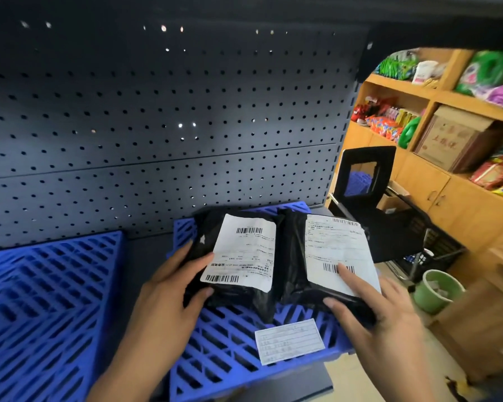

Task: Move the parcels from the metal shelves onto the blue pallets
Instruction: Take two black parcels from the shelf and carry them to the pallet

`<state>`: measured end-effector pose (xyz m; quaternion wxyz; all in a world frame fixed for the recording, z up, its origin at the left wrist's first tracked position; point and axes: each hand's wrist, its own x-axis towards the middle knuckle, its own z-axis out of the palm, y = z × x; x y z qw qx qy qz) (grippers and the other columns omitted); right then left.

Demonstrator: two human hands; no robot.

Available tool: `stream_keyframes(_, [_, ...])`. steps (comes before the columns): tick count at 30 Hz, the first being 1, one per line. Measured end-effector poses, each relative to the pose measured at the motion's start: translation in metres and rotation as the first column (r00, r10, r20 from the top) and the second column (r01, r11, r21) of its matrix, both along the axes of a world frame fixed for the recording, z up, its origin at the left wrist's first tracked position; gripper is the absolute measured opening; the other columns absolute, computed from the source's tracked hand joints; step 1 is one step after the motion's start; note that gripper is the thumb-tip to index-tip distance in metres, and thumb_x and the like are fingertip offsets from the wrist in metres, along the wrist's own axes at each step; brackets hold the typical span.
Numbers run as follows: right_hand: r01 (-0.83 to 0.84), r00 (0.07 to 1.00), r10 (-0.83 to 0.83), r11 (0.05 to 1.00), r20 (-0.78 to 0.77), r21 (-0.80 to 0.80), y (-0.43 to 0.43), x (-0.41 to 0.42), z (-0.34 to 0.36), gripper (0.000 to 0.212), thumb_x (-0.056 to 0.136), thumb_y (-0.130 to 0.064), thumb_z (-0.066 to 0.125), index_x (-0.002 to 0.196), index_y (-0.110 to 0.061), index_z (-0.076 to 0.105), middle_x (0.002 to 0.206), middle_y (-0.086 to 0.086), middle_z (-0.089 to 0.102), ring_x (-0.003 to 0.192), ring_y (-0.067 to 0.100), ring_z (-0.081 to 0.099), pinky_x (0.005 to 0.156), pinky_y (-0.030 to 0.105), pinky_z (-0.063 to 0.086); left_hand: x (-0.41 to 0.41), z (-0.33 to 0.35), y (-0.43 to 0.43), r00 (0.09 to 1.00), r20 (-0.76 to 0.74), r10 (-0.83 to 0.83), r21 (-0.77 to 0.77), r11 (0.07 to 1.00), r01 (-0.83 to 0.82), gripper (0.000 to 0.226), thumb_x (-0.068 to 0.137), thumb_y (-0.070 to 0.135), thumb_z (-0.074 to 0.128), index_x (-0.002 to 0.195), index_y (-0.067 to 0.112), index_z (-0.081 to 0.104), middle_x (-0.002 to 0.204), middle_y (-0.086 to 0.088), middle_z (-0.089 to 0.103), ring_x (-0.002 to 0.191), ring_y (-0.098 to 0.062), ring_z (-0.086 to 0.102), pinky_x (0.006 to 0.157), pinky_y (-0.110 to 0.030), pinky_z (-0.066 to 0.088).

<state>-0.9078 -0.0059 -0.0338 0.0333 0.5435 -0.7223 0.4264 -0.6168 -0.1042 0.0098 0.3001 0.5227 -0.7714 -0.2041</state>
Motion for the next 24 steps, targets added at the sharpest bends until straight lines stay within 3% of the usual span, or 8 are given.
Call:
stream_keyframes(3, [-0.007,1.000,0.008,0.999,-0.023,0.031,0.004,0.001,0.003,0.060,0.074,-0.057,0.074,0.130,-0.034,0.070,0.141,-0.004,0.054,0.132,0.025,0.047,0.109,0.036,0.035,0.002,0.000,0.004,0.999,0.021,0.031,-0.012,0.999,-0.031,0.060,0.091,0.025,0.072,0.140,0.050,0.049,0.159,0.029,0.025,0.147,0.000,0.029,0.120,-0.027,0.026])
stream_keyframes(7, [-0.018,1.000,0.019,0.999,-0.009,0.036,0.013,0.002,0.014,0.069,0.077,-0.065,0.078,0.138,-0.037,0.063,0.161,-0.009,0.031,0.148,0.009,0.027,0.114,0.036,0.024,0.005,0.007,0.013,0.999,-0.028,0.034,-0.043,0.998,-0.035,0.062,0.091,0.025,0.071,0.141,0.052,0.047,0.158,0.030,0.027,0.149,0.005,0.022,0.122,-0.031,0.025])
stream_keyframes(10, [-0.063,0.998,0.063,0.998,-0.021,0.014,0.017,-0.003,0.026,0.081,0.072,-0.077,0.070,0.142,-0.038,0.059,0.164,-0.013,0.030,0.147,-0.011,0.014,0.112,0.034,0.023,0.000,0.017,0.023,0.996,-0.080,0.047,-0.089,0.995,-0.055,0.063,0.090,0.027,0.069,0.144,0.049,0.046,0.155,0.029,0.035,0.146,0.007,0.026,0.121,-0.031,0.028])
stream_keyframes(14, [-0.142,0.986,0.141,0.990,-0.089,-0.005,0.018,-0.010,0.039,0.076,0.078,-0.078,0.060,0.143,-0.039,0.054,0.164,-0.013,0.031,0.151,-0.004,0.016,0.113,0.022,0.016,-0.011,0.026,0.039,0.984,-0.157,0.079,-0.133,0.986,-0.100,0.065,0.089,0.026,0.070,0.145,0.046,0.045,0.150,0.030,0.043,0.140,0.014,0.033,0.116,-0.024,0.031])
stream_keyframes(16, [-0.197,0.975,0.191,0.979,-0.112,-0.049,0.020,-0.014,0.046,0.074,0.080,-0.074,0.058,0.142,-0.036,0.054,0.161,-0.011,0.036,0.153,0.005,0.023,0.115,0.019,0.017,-0.017,0.029,0.050,0.979,-0.179,0.098,-0.142,0.982,-0.125,0.064,0.088,0.025,0.070,0.144,0.047,0.046,0.147,0.029,0.047,0.136,0.017,0.036,0.113,-0.014,0.030])
stream_keyframes(19, [-0.342,0.933,0.320,0.931,-0.162,-0.130,0.020,-0.019,0.057,0.072,0.084,-0.064,0.063,0.142,-0.023,0.055,0.156,-0.002,0.046,0.150,0.022,0.036,0.123,0.027,0.027,-0.025,0.028,0.067,0.975,-0.180,0.134,-0.142,0.977,-0.160,0.061,0.089,0.026,0.069,0.143,0.044,0.048,0.145,0.029,0.049,0.133,0.021,0.035,0.104,0.002,0.024])
stream_keyframes(21, [-0.442,0.891,0.407,0.878,-0.200,-0.185,0.016,-0.017,0.064,0.069,0.086,-0.056,0.067,0.141,-0.016,0.055,0.152,0.005,0.050,0.147,0.028,0.042,0.121,0.040,0.033,-0.028,0.026,0.083,0.970,-0.182,0.160,-0.139,0.973,-0.186,0.059,0.088,0.035,0.065,0.144,0.044,0.047,0.145,0.032,0.047,0.135,0.019,0.035,0.104,0.002,0.024])
stream_keyframes(24, [-0.560,0.825,0.519,0.802,-0.222,-0.207,0.006,-0.010,0.067,0.067,0.087,-0.048,0.070,0.141,-0.012,0.053,0.149,0.008,0.053,0.145,0.029,0.045,0.120,0.043,0.035,-0.026,0.018,0.104,0.960,-0.167,0.223,-0.133,0.960,-0.246,0.060,0.087,0.045,0.060,0.145,0.046,0.044,0.147,0.035,0.044,0.140,0.012,0.035,0.110,-0.011,0.032])
